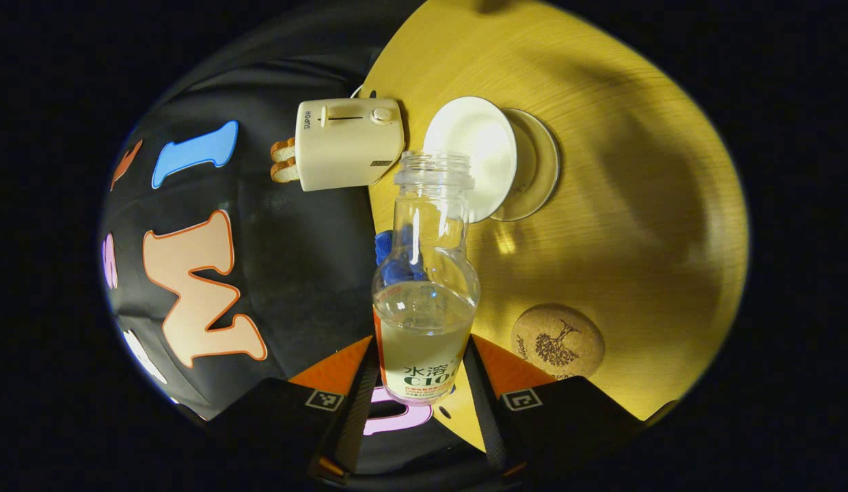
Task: Open the teacup lid with one hand, grasp the water bottle and pour water into the teacup with the other hand; after pouring, place the water bottle on the coaster and then close the teacup lid.
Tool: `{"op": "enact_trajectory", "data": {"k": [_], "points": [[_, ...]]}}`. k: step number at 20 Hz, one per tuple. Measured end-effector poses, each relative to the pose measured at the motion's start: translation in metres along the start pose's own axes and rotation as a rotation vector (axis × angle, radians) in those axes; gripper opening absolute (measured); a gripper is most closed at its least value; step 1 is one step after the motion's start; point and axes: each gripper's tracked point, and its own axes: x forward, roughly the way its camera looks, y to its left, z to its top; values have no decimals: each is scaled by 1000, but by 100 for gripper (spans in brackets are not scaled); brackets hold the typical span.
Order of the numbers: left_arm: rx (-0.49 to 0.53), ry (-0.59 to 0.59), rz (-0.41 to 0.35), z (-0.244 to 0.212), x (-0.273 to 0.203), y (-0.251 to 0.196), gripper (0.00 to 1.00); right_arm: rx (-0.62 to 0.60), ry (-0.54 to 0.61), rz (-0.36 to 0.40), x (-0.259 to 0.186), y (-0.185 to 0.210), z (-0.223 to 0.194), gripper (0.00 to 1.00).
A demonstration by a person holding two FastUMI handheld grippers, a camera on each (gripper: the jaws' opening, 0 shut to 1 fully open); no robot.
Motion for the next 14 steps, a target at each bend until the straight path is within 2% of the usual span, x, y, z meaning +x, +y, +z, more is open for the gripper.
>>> {"op": "enact_trajectory", "data": {"k": [14], "points": [[204, 100, -26, -8, -5, 29, 69, 36, 14, 2, 1, -9, -15, 30]]}}
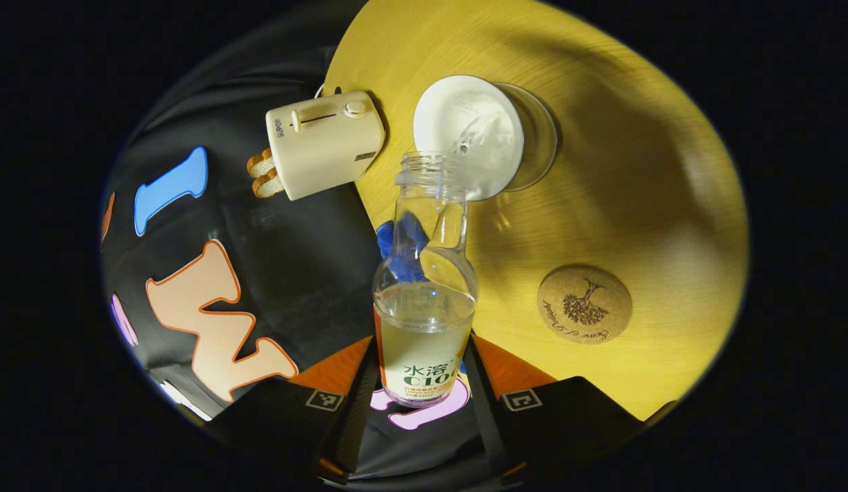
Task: Open the teacup lid with one hand, grasp the water bottle and pour water into the teacup with the other hand; after pouring, place the water bottle on the coaster and then close the teacup lid.
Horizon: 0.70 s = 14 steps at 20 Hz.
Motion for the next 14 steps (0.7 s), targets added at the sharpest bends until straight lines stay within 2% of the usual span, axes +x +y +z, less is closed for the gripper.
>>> {"op": "enact_trajectory", "data": {"k": [14], "points": [[164, 105, -16, -6, -11, 20, 69, -2, -6, 44, 9, 18, -7, 30]]}}
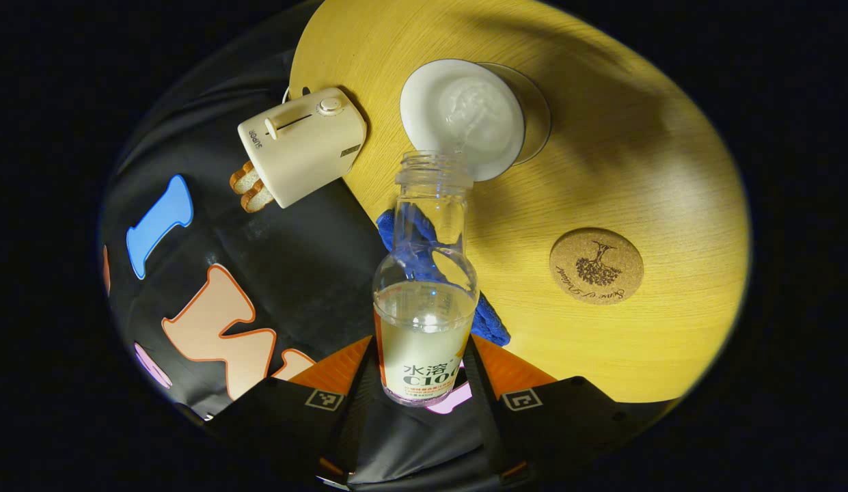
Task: Open the teacup lid with one hand, grasp the water bottle and pour water into the teacup with the other hand; after pouring, place the water bottle on the coaster and then close the teacup lid.
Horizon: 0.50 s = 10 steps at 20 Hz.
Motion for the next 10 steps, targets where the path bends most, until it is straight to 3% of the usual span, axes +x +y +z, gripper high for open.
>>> {"op": "enact_trajectory", "data": {"k": [10], "points": [[118, 51, 4, -4, -11, 18, 69, 10, -9, 17, 3, 6, 1, 28]]}}
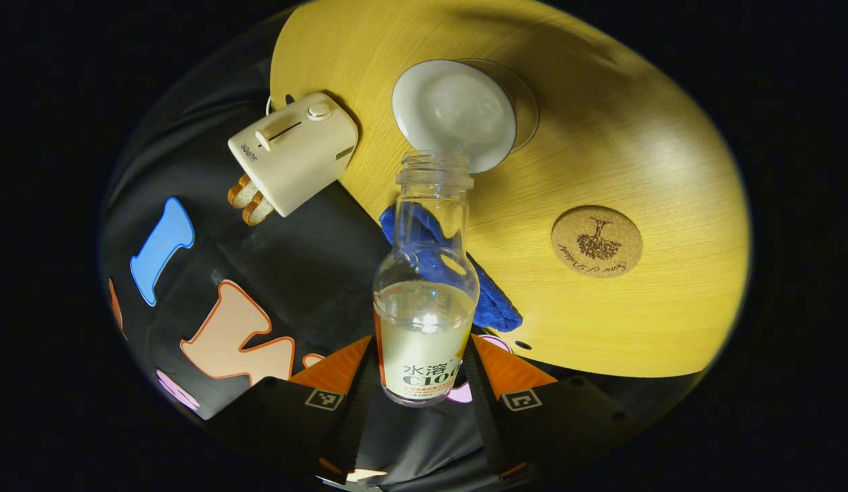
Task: Open the teacup lid with one hand, grasp the water bottle and pour water into the teacup with the other hand; after pouring, place the water bottle on the coaster and then close the teacup lid.
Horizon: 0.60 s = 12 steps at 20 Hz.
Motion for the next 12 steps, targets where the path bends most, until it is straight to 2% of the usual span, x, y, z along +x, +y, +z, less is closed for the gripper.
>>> {"op": "enact_trajectory", "data": {"k": [4, 9, 12], "points": [[-30, -31, -11, 6, -5, -1, 69, -14, 14, 6, -2, 4, -2, 28], [-296, -109, -88, 20, -4, -38, 68, -69, 3, 0, -10, 8, 16, 28], [-492, -159, -97, 30, -4, -62, 68, -105, 5, -5, -10, 14, 22, 28]]}}
